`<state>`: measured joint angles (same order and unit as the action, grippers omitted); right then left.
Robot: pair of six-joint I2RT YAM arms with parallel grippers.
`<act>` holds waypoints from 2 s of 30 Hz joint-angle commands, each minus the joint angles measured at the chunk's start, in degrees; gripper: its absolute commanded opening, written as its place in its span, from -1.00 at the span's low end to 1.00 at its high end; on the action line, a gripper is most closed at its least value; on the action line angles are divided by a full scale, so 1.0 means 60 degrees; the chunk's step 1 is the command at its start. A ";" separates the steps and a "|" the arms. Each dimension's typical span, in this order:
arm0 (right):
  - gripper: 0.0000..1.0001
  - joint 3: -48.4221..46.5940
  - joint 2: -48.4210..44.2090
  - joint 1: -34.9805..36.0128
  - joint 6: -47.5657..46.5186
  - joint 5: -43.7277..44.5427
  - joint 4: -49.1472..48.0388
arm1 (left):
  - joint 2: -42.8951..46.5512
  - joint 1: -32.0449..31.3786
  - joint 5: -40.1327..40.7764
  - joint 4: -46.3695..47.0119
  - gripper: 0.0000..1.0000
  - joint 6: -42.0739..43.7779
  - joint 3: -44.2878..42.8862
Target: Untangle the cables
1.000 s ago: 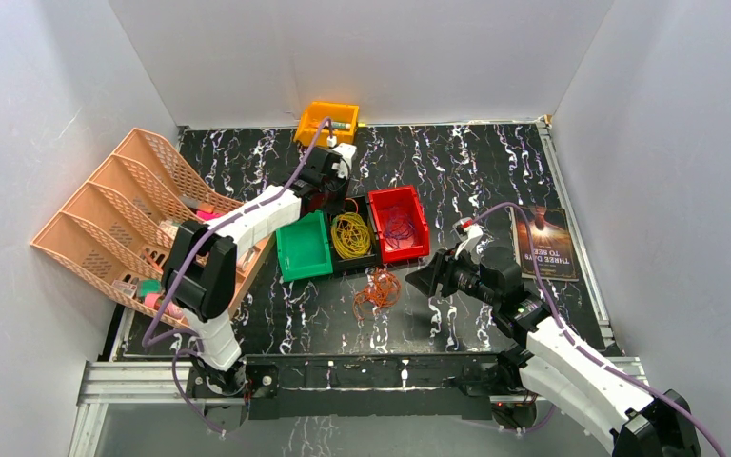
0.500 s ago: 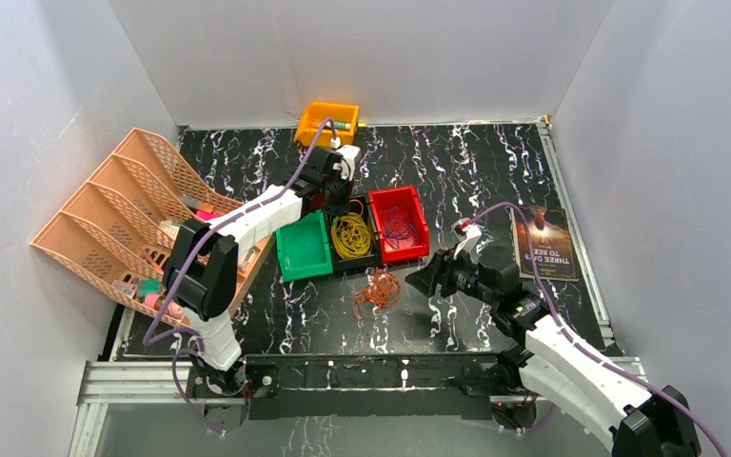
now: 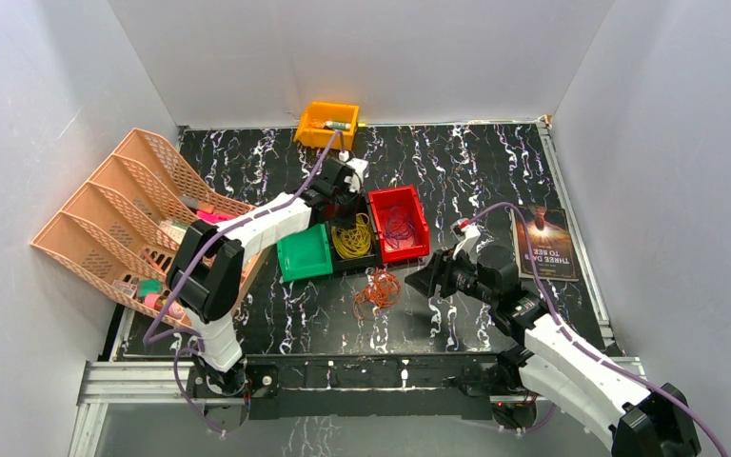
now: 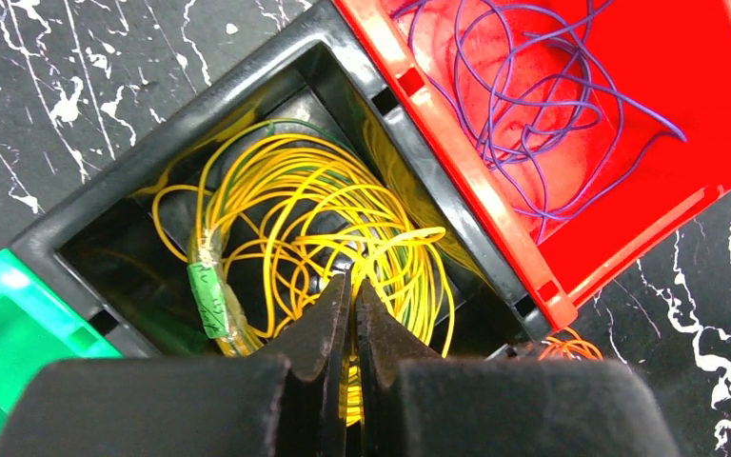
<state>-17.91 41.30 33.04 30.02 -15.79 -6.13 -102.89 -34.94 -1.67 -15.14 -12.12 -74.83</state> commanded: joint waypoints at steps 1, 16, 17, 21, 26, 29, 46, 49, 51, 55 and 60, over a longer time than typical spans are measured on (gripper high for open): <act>0.29 -0.0003 -0.0009 0.0019 0.0050 -0.0151 -0.0548 | -0.0189 -0.0270 0.0494 -0.0492 -1.00 -0.0060 -0.0273; 0.29 0.0112 -0.0190 0.0020 0.0053 -0.0062 -0.0495 | -0.0888 -0.0562 0.1635 -0.1308 -1.00 0.0112 -0.0653; 0.29 0.0105 -0.0189 0.0028 0.0051 -0.0063 -0.0484 | -0.0932 -0.0563 0.1697 -0.1356 -1.00 0.0119 -0.0677; 0.29 0.0086 -0.0231 0.0020 0.0036 -0.0052 -0.0442 | -0.1101 -0.0577 0.2040 -0.1591 -1.00 0.0249 -0.0886; 0.29 0.0114 -0.0262 0.0022 0.0057 -0.0034 -0.0438 | -0.1278 -0.0621 0.2278 -0.1757 -1.00 0.0453 -0.1162; 0.29 0.0100 -0.0264 0.0025 0.0079 -0.0049 -0.0422 | -0.1413 -0.0637 0.2407 -0.1845 -1.00 0.0557 -0.1342; 0.29 0.0100 -0.0239 0.0022 0.0047 -0.0063 -0.0399 | -0.1909 -0.0710 0.2327 -0.1848 -1.00 0.0729 -0.1638; 0.29 0.0100 -0.0258 0.0021 0.0046 -0.0049 -0.0372 | -0.2052 -0.0710 0.2338 -0.1843 -1.00 0.0745 -0.1675; 0.29 0.0124 -0.0277 0.0026 0.0036 -0.0049 -0.0355 | -0.2289 -0.0710 0.2309 -0.1843 -1.00 0.0760 -0.1668; 0.29 0.0127 -0.0254 0.0027 0.0021 -0.0029 -0.0383 | -0.2070 -0.0710 0.2468 -0.1857 -0.99 0.0809 -0.1728; 0.29 0.0089 -0.0054 0.0023 0.0079 -0.0142 -0.0518 | -0.1513 -0.0710 0.2742 -0.2060 -0.56 0.0956 -0.2125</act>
<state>-16.95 40.64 33.04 30.06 -16.01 -6.13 -115.98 -38.87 13.15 -25.26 -7.25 -84.95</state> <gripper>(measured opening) 0.644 0.138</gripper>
